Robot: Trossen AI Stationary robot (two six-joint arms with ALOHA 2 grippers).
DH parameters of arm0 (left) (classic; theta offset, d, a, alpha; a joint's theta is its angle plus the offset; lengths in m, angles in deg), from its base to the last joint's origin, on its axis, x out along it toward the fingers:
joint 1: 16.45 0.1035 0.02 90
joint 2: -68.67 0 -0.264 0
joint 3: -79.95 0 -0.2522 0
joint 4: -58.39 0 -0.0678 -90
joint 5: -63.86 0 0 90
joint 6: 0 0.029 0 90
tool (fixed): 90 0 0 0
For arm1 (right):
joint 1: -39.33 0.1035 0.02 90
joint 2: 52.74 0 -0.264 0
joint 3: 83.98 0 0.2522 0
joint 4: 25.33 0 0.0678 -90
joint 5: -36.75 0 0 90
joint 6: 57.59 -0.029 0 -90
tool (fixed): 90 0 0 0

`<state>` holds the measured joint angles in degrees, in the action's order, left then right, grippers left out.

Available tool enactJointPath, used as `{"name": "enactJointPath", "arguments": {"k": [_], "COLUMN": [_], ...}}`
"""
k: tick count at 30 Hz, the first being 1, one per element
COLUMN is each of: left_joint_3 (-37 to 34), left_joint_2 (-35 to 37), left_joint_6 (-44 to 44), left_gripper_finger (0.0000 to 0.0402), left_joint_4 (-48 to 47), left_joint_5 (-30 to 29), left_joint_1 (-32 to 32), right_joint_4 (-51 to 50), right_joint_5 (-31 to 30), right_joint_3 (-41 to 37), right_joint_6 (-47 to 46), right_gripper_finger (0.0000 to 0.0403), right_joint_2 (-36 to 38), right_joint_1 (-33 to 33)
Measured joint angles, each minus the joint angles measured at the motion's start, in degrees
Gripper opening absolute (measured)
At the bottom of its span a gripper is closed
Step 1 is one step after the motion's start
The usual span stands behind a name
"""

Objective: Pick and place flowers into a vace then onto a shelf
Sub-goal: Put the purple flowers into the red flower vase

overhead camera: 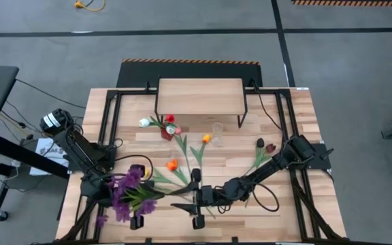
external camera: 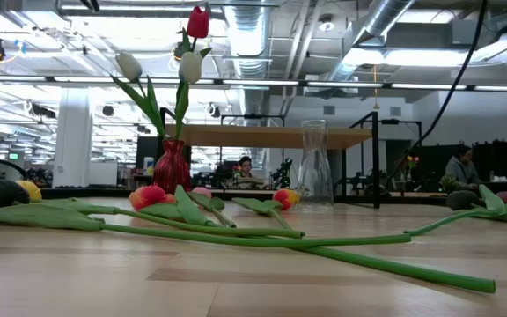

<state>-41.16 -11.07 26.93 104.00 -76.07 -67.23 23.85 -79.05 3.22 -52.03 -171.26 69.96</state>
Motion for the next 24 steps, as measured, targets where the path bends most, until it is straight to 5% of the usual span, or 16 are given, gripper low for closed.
{"name": "enactJointPath", "arguments": {"k": [8, 17, 24], "left_joint_3": [0.00, 0.00, 0.00], "left_joint_2": [0.00, 0.00, 0.02], "left_joint_6": [2.95, 7.37, 7.40], "left_gripper_finger": [0.0001, 0.0000, 0.0000], "left_joint_4": [-2.20, -0.18, -0.25], "left_joint_5": [-12.73, -29.27, -32.39], "left_joint_1": [-1.41, -0.66, 0.29], "right_joint_4": [-1.27, -1.25, -2.54], "right_joint_5": [-19.42, -33.02, -36.24], "right_joint_3": [-0.01, -0.01, -0.01], "right_joint_6": [11.71, 18.38, 18.45], "right_gripper_finger": [0.0260, 0.0265, 0.0265], "right_joint_2": [0.00, -0.01, -0.01], "right_joint_1": [3.34, 5.78, 5.73]}}
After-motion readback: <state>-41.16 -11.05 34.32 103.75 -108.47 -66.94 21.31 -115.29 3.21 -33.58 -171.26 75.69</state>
